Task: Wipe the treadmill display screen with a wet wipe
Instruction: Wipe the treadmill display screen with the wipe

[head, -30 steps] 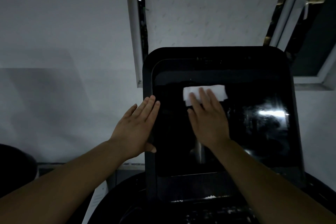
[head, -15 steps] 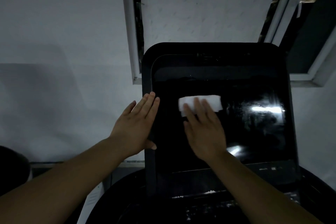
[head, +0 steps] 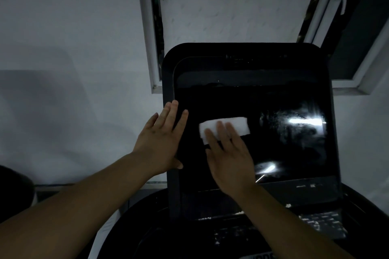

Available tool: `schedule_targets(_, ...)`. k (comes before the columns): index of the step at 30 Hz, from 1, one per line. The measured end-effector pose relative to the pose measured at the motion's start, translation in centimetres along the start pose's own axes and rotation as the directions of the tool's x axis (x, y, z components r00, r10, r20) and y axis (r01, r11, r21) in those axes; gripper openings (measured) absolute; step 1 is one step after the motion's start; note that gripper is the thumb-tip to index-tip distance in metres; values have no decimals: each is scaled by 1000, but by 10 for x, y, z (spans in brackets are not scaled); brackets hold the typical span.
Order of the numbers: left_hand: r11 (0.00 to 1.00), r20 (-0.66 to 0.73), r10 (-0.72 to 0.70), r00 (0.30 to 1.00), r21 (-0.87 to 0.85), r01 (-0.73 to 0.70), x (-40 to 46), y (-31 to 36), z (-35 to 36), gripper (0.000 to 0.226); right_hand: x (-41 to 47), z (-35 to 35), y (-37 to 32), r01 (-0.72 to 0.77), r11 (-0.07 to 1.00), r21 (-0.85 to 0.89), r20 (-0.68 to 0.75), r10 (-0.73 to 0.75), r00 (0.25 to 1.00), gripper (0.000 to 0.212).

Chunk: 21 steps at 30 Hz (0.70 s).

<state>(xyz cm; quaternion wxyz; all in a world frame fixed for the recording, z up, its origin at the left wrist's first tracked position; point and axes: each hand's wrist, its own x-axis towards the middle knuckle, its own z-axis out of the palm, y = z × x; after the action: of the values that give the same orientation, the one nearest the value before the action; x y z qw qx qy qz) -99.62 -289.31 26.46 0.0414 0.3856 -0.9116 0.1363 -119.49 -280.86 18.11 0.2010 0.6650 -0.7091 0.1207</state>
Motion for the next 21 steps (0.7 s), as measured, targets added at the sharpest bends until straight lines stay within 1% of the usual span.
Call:
schedule_targets(2,1000,-3,-14,1000,-14,14,1,5,1,145,-3,-3,19,-101,993,57,-84,105,991,53)
schedule_targets(4,999,-3,-33,999,-37,32,2,12,2,146,-6,-4,25,-145,986,80,-120,154,981,53)
schedule_targets(6,997,-8,-58,998,-54,57,3,19,3,146,-5,-1,20,-141,988,56,-74,145,987,54)
schedule_targets(8,994,-22,-82,996,-81,80,4,26,4,145,-8,4,4,-113,994,8,31,113,993,60)
schedule_targets(9,991,-32,-90,995,-97,86,4,28,5,144,-12,6,-6,-113,994,13,32,113,993,59)
schedule_targets(11,989,-48,-93,995,-121,87,4,31,8,141,-22,8,-23,-116,988,98,-74,123,990,52)
schedule_targets(12,989,-50,-89,995,-124,82,3,33,10,139,-27,8,-28,-87,988,124,-131,104,986,51)
schedule_targets(14,989,-53,-82,995,-128,75,0,36,14,139,-32,5,-24,-27,991,128,-172,49,984,49)
schedule_targets(15,987,-55,-85,995,-139,76,-2,37,15,140,-31,3,-14,-12,994,111,-166,31,986,49)
schedule_targets(16,985,-55,-89,995,-155,79,-3,38,16,141,-30,1,-2,-31,995,94,-155,45,987,50)
schedule_targets(18,979,-68,-94,993,-186,80,-6,39,17,144,-26,1,25,-120,991,53,-120,125,985,52)
schedule_targets(19,977,-77,-97,992,-199,80,-6,39,18,144,-24,3,35,-152,988,19,-68,153,986,54)
schedule_targets(21,970,-101,-100,990,-230,75,-7,39,19,145,-22,5,39,-151,988,-37,42,153,987,61)
